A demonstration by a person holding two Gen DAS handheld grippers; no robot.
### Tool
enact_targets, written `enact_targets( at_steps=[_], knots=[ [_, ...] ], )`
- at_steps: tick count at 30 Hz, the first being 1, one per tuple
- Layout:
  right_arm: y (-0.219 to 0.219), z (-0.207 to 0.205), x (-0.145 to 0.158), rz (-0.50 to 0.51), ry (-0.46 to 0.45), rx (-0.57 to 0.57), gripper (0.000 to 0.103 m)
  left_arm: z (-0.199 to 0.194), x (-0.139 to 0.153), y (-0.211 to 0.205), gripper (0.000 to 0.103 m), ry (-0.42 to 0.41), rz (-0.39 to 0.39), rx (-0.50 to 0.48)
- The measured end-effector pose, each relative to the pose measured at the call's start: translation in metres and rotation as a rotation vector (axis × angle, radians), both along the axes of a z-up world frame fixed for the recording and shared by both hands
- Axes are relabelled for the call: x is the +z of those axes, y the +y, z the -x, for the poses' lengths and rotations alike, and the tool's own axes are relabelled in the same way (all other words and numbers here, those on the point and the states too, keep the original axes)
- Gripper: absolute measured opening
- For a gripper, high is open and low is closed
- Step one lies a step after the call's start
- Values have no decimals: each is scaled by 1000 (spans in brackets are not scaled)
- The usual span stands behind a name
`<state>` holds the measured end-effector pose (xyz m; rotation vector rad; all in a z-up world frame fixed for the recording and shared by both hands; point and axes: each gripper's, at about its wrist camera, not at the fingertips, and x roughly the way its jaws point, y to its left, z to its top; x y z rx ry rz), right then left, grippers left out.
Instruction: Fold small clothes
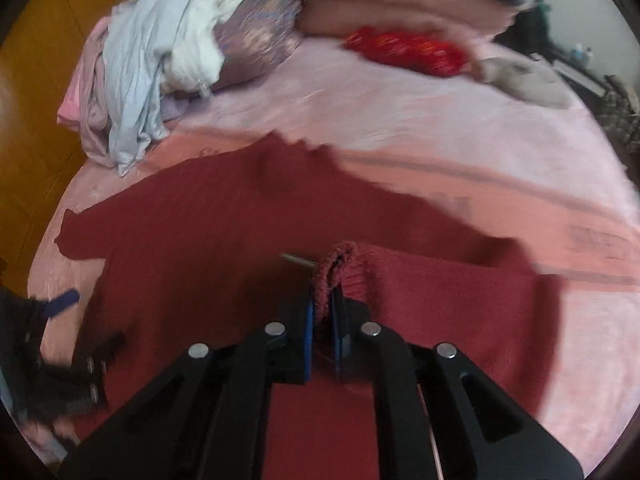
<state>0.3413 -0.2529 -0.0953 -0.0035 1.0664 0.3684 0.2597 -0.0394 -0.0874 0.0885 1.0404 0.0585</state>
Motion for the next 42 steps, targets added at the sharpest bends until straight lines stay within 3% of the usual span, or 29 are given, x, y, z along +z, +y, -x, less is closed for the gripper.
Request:
enact_targets(
  at_steps=[3,6,7,9,15,19,25,27,29,30,31,32,35,37,42],
  knots=[
    [28,-23,-23,-39,72,10,18,-3,-4,-1,99,4,14,-22],
    [19,-27,-33,-250,184,6,35,-10,-13,-9,99,24,39,-59],
    [7,-22,-26,-336,182,-7,42,-12,-15,-11,99,27,51,-69],
    [-15,-15,-6,-386,138,-38,56,-17,-19,-20,99,32,78,-97],
    [-80,25,32,-311,23,-125,57,-50,-36,-73,99,92,177,-167],
    [-107,51,25,-232,15,-144,57,-80,-54,-102,99,152,219,-153],
    [-112,71,8,-145,-11,-137,57,-118,-77,-128,99,218,270,-93],
    [-119,76,3,-139,-10,-149,57,-121,-76,-133,88,191,263,-79],
    [-125,81,-2,-130,-14,-166,57,-122,-70,-134,58,151,265,-59],
    [-127,83,-4,-131,-14,-174,57,-122,-69,-133,49,143,271,-50],
    [-131,84,-6,-138,-13,-185,57,-123,-67,-130,30,148,320,-62],
    [-133,86,-7,-147,-13,-194,57,-125,-67,-127,19,163,373,-81],
    [-142,90,-6,-177,-19,-229,57,-123,-56,-114,14,133,453,-95],
    [-145,92,-2,-179,-32,-245,57,-115,-33,-96,14,43,478,-95],
    [-147,85,7,-211,-38,-254,57,-106,12,-39,14,-126,430,-89]
  ],
)
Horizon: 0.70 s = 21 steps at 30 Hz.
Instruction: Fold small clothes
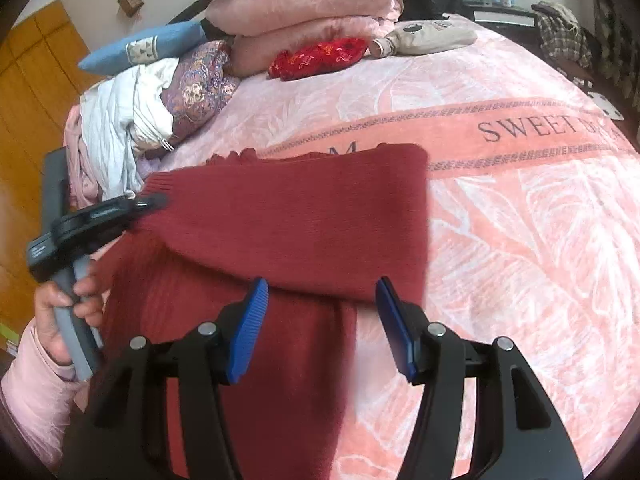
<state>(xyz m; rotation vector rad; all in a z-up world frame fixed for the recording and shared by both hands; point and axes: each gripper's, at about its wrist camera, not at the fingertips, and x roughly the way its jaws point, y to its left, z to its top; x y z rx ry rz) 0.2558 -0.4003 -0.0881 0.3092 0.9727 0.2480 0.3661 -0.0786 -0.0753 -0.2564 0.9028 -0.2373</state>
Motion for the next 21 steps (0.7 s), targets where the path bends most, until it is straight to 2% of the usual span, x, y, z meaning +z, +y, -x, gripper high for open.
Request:
enact_targets(
  at_steps=[3,7,9,10,12,13,14,16,17,19,21],
  knots=[
    [4,-13,-5,-39,25,-3,57,-3,6,33,14,-21,-63,19],
    [18,-38,-23,-81,62,-6,57,-19,-19,53,15,47,-69,29],
    [24,-53,-37,-90,100,-16,53,-17,-32,55,15,76,-64,36],
    [26,-59,-45,-87,122,-23,48,-19,-39,57,16,90,-71,39],
    [27,-65,-57,-36,169,-52,45,-18,-49,62,19,100,-117,58],
    [26,-67,-62,-3,187,-66,45,-20,-57,65,22,118,-161,76],
    [26,-68,-69,56,218,-78,45,-19,-62,72,27,140,-172,82],
    [24,-67,-76,94,234,-69,45,-20,-74,87,30,194,-161,100],
    [23,-64,-75,118,236,-68,48,-19,-74,92,34,199,-154,113],
    [18,-62,-74,109,256,-73,48,-13,-70,113,35,196,-181,181],
    [16,-59,-65,104,242,-88,49,-5,-58,136,35,162,-156,231]
  ],
)
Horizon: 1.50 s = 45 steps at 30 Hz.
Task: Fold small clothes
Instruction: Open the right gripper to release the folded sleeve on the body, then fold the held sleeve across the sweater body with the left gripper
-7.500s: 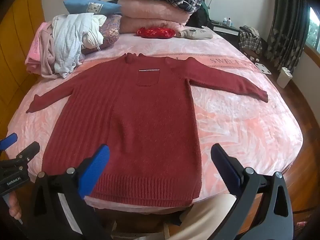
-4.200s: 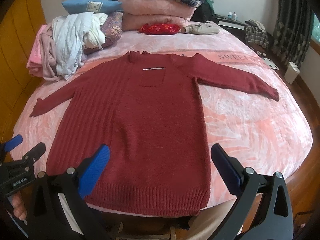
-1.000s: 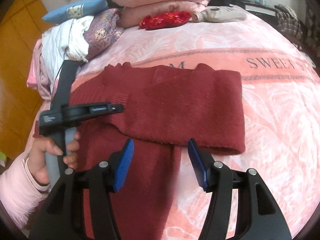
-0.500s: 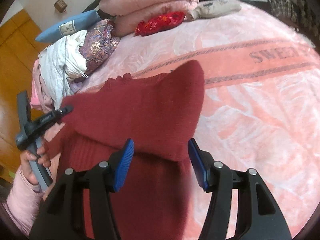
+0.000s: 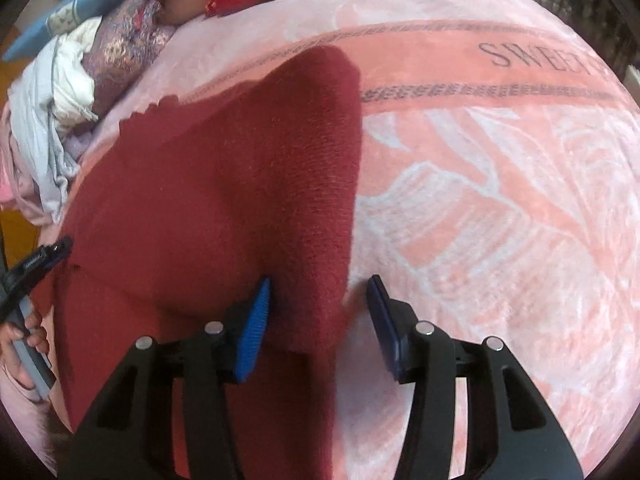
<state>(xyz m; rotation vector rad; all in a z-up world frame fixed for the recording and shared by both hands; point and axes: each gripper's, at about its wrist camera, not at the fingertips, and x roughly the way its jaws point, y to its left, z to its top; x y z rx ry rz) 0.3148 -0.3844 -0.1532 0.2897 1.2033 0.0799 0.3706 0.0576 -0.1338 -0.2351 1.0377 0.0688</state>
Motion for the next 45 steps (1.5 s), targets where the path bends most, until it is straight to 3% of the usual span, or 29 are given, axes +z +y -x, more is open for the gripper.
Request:
enact_targets(
  at_steps=[3,7,10,13,16,18,19,20,22,25,31,36,40,45],
  knots=[
    [14,4,25,68,-79,19,49,8,17,8,35,-44,6,5],
    [42,2,51,-4,-165,100,48,10,29,-21,35,-75,45,-82],
    [58,-9,39,-4,-115,134,47,4,19,-48,37,-47,31,-138],
    [58,-17,5,19,2,110,47,-6,-11,-64,37,56,3,-160],
    [58,-16,-4,35,1,110,46,-6,-22,-73,37,61,-61,-183],
    [62,-17,1,60,9,114,49,-5,-17,-72,37,65,-47,-184],
    [66,-16,7,57,8,111,56,-2,-12,-67,44,64,-15,-172],
    [69,-15,12,44,1,109,61,1,-7,-60,65,62,-1,-158],
    [78,-9,28,11,-27,114,64,15,5,-40,92,31,-24,-118],
    [95,3,46,-26,-67,129,82,35,20,1,98,-11,-109,-103],
    [149,8,50,-2,-45,221,84,64,19,136,99,47,-254,93],
    [193,-1,43,-2,-25,265,84,76,14,242,99,104,-259,289],
    [221,-5,41,9,-24,305,85,75,10,290,99,124,-262,369],
    [244,-10,34,10,-5,325,85,69,-1,320,99,139,-253,413]
  ],
)
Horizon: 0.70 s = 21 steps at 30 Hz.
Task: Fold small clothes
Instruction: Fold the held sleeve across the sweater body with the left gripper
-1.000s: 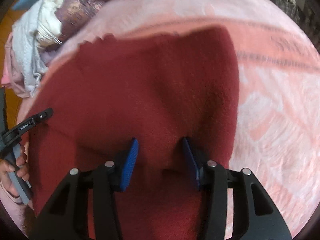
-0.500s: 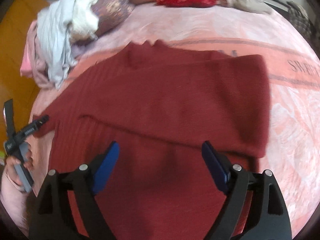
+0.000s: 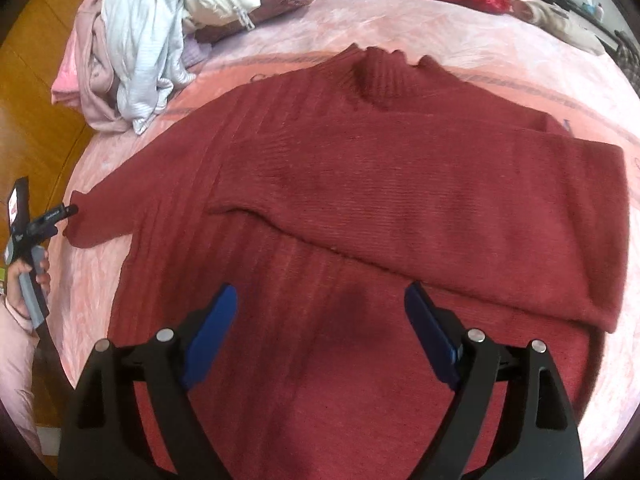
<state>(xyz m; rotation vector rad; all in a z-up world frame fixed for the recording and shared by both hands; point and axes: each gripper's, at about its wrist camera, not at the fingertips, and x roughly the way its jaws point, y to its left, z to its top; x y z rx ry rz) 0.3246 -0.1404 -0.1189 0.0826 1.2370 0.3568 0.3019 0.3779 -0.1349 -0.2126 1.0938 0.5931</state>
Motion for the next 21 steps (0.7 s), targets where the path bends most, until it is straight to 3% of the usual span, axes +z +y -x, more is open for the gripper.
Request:
enact_targets(
  at_steps=[3,4,5,7,11,15,18,21],
  knots=[
    [6,0,-7,8,12,7,85,-6,-8,15,97,-5,47,3],
    [9,-1,-10,18,17,7,85,-8,-12,20,88,-5,73,-2],
    [9,0,-12,24,18,5,85,-9,-16,23,70,-5,98,-8],
    [9,-1,-17,22,30,-2,85,-11,-24,26,51,-3,145,-12],
    [4,0,-21,15,40,-17,85,-12,-20,21,10,-39,140,-53],
    [-4,7,-19,0,31,-27,85,-1,2,7,9,-139,166,-94],
    [-13,13,-17,-5,24,-36,85,4,27,-16,8,-239,213,-152],
    [-26,21,-13,-7,14,-48,85,1,46,-51,8,-286,266,-216]
  ],
)
